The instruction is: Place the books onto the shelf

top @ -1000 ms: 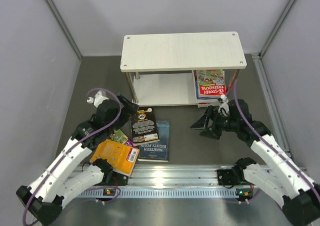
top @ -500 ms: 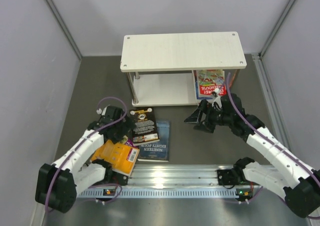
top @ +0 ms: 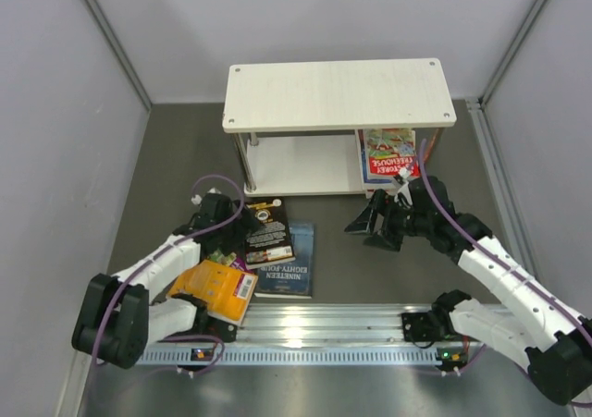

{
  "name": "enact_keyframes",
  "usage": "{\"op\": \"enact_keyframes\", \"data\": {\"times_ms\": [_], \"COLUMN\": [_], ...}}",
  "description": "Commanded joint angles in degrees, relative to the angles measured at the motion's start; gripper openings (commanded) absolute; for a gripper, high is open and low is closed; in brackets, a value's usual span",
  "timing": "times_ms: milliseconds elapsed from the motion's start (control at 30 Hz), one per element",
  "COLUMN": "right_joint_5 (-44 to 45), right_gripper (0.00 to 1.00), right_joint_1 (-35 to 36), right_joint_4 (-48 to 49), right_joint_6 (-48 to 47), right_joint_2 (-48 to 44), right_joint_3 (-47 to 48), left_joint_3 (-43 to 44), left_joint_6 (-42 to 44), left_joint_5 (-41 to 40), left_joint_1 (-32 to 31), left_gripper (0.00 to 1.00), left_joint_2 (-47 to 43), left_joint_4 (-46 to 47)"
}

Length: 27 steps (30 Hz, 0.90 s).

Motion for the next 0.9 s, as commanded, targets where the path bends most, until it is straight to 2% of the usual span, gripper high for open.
{"op": "enact_keyframes", "data": {"times_ms": [0,67,200,233,400,433,600,867], "right_joint_5": [0.97,1.24,1.85,2.03,2.55,2.55,2.55,2.64], "right_gripper": [0.78,0.78,0.77,0.78,0.77,0.78,0.78,0.78], "right_joint_1": [-0.32,-0.32,-0.32,-0.32,-0.32,-0.41,-0.49,-0.41], "right_joint_4": [0.86,0.86,0.68,0.42,0.24,0.33,0.59,1.03], "right_joint_6": [-0.72,-0.63,-0.37,-0.28,0.51,0.60,0.42,0.51], "right_joint_2": [0.33,0.59,-0.02,-0.20,-1.78,-1.87,-1.87,-4.15], "right_joint_3": [1.42,1.68,1.68,1.33,-0.34,-0.77,-0.52,-2.36], "left_joint_3": [-2.75,-3.62,-5.38,-5.99,-7.05,-6.97,-4.60,4.10], "left_joint_6": [1.33,0.98,0.45,0.19,-0.16,-0.16,0.80,2.21], "left_joint_5": [3.45,5.04,5.74,5.74,5.74,5.74,5.48,8.82], "left_joint_1": [0.18,0.18,0.18,0.18,0.18,0.18,0.18,0.09], "left_gripper": [0.90,0.87,0.75,0.61,0.19,0.02,0.00,0.00], "left_joint_2": [5.99,8.45,8.56,8.21,5.22,4.17,-1.01,-15.87], "left_joint_4": [3.85,5.28,7.74,8.27,8.19,7.58,2.83,-6.04]}}
